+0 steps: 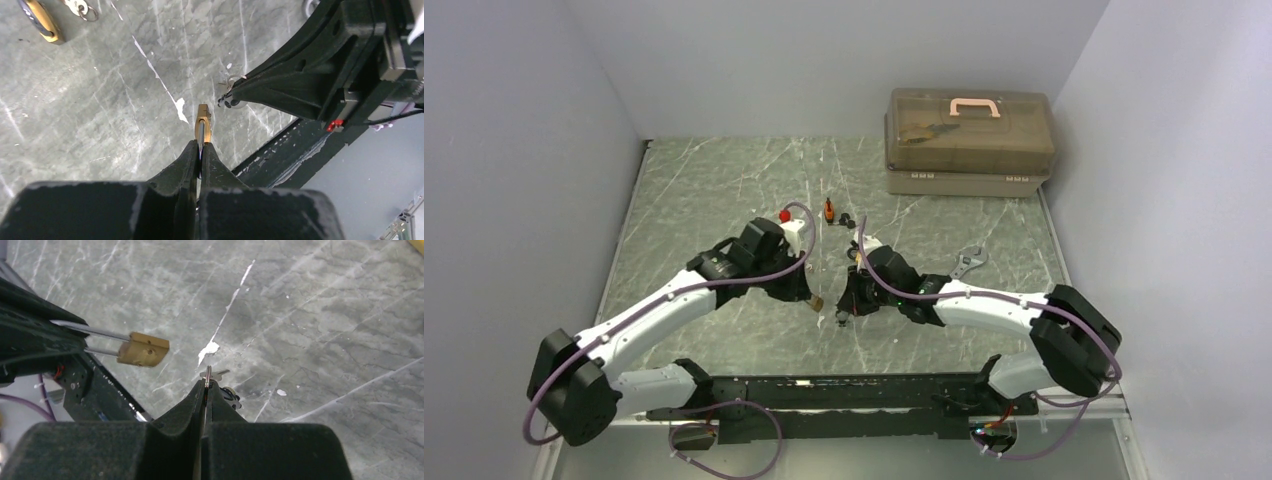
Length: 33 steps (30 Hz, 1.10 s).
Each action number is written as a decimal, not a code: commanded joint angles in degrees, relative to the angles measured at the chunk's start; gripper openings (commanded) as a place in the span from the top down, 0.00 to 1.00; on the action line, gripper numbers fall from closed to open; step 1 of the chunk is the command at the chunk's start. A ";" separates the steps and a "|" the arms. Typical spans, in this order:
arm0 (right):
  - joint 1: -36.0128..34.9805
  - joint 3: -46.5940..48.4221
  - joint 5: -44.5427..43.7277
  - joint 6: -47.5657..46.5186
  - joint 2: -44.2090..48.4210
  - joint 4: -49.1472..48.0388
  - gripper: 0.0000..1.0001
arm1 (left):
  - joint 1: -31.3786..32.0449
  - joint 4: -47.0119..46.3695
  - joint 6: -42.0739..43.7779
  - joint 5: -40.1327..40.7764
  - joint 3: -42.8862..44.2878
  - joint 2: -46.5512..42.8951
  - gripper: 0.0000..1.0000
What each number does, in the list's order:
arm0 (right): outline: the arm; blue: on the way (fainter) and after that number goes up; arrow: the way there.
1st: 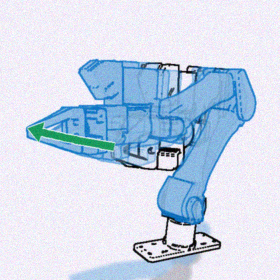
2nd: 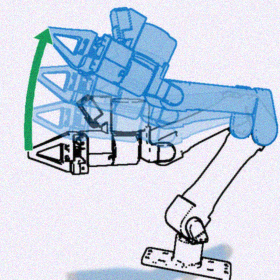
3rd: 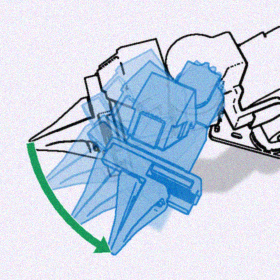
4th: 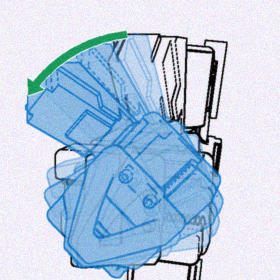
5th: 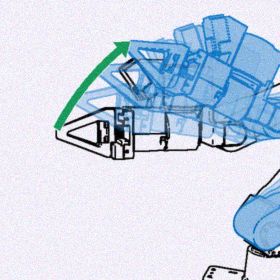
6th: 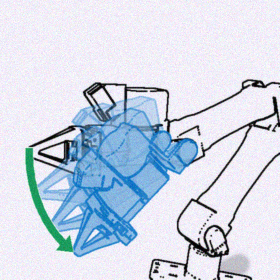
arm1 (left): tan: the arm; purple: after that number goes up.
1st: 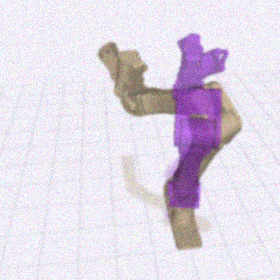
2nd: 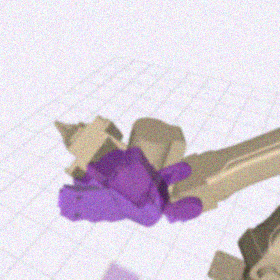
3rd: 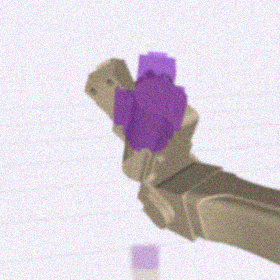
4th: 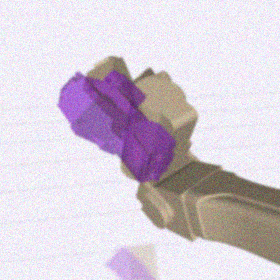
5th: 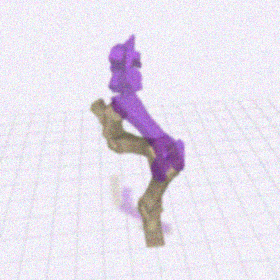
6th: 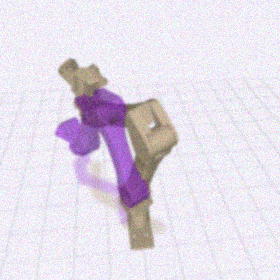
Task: Lock with the key
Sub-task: Place the lock at the center of the board, then reset both arms
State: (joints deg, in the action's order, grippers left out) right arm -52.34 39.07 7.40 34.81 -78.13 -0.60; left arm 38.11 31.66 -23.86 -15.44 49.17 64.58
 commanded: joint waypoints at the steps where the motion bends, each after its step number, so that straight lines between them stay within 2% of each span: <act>1: -0.05 -0.65 -2.61 3.55 -2.65 -7.13 1.00 | 1.86 -8.84 -4.25 2.49 -1.57 4.07 0.93; 5: 0.02 -1.28 -2.57 4.53 -4.13 -8.73 1.00 | 2.58 -10.25 -4.66 2.14 -1.46 7.73 0.90; 8: 0.01 -1.24 -2.78 4.78 -5.05 -9.03 0.99 | 2.72 -9.29 -4.53 2.76 -0.50 9.43 0.82; 11: 0.22 -1.08 -3.08 5.06 -5.76 -9.13 0.88 | 2.70 -8.67 -4.07 3.44 -0.07 9.69 0.68; 15: 0.71 -0.83 -2.24 5.27 -6.37 -9.71 0.75 | 2.69 -7.01 -2.95 4.62 1.53 9.16 0.56; 21: 1.21 0.65 -2.88 4.30 -4.50 -7.75 0.48 | 2.65 -2.40 -0.31 8.11 6.69 6.31 0.39; 24: 1.80 1.82 -3.65 3.25 -2.34 -5.67 0.30 | 2.04 0.12 1.19 9.42 9.66 4.27 0.21; 26: 2.17 3.27 -4.36 2.57 -0.76 -3.83 0.21 | 1.52 1.28 2.05 9.71 11.91 2.90 0.02; 30: 2.94 5.52 -6.70 1.72 3.73 -0.63 0.01 | -0.17 2.71 4.10 9.10 15.87 -0.35 0.01; 33: 4.26 7.40 -7.16 1.13 7.73 1.68 0.00 | -1.53 4.46 4.52 10.70 19.67 -2.56 0.01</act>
State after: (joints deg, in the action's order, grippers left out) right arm -49.50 42.13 2.83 37.47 -76.07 -1.72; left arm 37.95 33.39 -21.47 -7.22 63.66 65.43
